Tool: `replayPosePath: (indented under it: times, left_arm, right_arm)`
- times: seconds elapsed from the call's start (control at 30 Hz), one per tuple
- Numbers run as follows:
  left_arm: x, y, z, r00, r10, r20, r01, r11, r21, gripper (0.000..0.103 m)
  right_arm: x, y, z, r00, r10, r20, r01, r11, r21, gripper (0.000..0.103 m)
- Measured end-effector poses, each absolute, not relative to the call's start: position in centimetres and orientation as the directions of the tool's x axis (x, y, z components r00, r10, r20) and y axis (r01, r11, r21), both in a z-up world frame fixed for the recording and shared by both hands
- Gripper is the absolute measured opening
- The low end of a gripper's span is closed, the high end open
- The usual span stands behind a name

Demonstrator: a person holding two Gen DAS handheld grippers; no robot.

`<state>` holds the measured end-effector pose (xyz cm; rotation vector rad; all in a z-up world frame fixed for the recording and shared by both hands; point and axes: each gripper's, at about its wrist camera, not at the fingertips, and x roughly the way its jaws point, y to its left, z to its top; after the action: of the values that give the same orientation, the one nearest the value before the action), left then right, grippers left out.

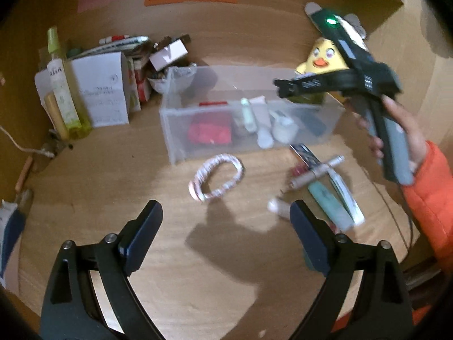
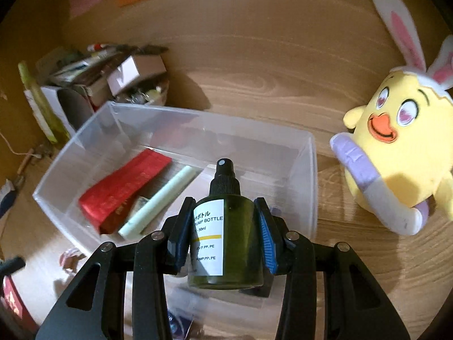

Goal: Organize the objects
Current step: 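Open the left tool over the bin while right carries the green bottle there, then release the green bottle in the bin with right tool while left grasps blue tape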

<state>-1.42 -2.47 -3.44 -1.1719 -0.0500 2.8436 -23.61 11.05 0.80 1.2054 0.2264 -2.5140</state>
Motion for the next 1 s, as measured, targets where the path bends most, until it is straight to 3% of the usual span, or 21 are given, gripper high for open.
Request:
replayPosePath:
  times: [0.23, 0.43, 0.67, 0.8, 0.93, 1.0]
  left_arm:
    - [0.2, 0.2, -4.3, -0.691, 0.121, -0.713, -0.11, -0.992, -0.061, 0.092]
    - [0.9, 2.4, -5.3, -0.664, 0.158, -0.731, -0.172, -0.983, -0.057, 0.092]
    - [0.5, 4.5, -7.0, -0.636, 0.172, -0.752, -0.206, -0.977, -0.049, 0.092]
    - [0.2, 5.0, -7.5, -0.627, 0.184, -0.757, -0.212, -0.975, -0.061, 0.08]
    - [0.2, 5.4, -7.6, -0.643, 0.173, -0.746, -0.204, -0.978, -0.052, 0.075]
    - [0.3, 5.5, -7.6, -0.652, 0.167, -0.74, -0.199, -0.979, -0.046, 0.067]
  right_arm:
    - [-23.8, 9.7, 0.2, -0.586, -0.18, -0.79, 0.372, -0.926, -0.066, 0.039]
    - [-22.1, 10.9, 1.5, -0.578, -0.207, -0.789, 0.367, -0.93, -0.025, 0.041]
    - [-15.0, 14.3, 4.0, -0.643, -0.28, -0.713, 0.384, -0.923, 0.016, 0.057]
    - [-11.5, 15.4, 3.7, -0.655, -0.288, -0.699, 0.393, -0.919, 0.011, 0.057]
    - [-9.4, 15.6, 2.3, -0.636, -0.288, -0.716, 0.409, -0.913, 0.003, 0.057]
    - [-8.7, 15.7, 1.1, -0.613, -0.294, -0.733, 0.415, -0.91, 0.018, 0.057]
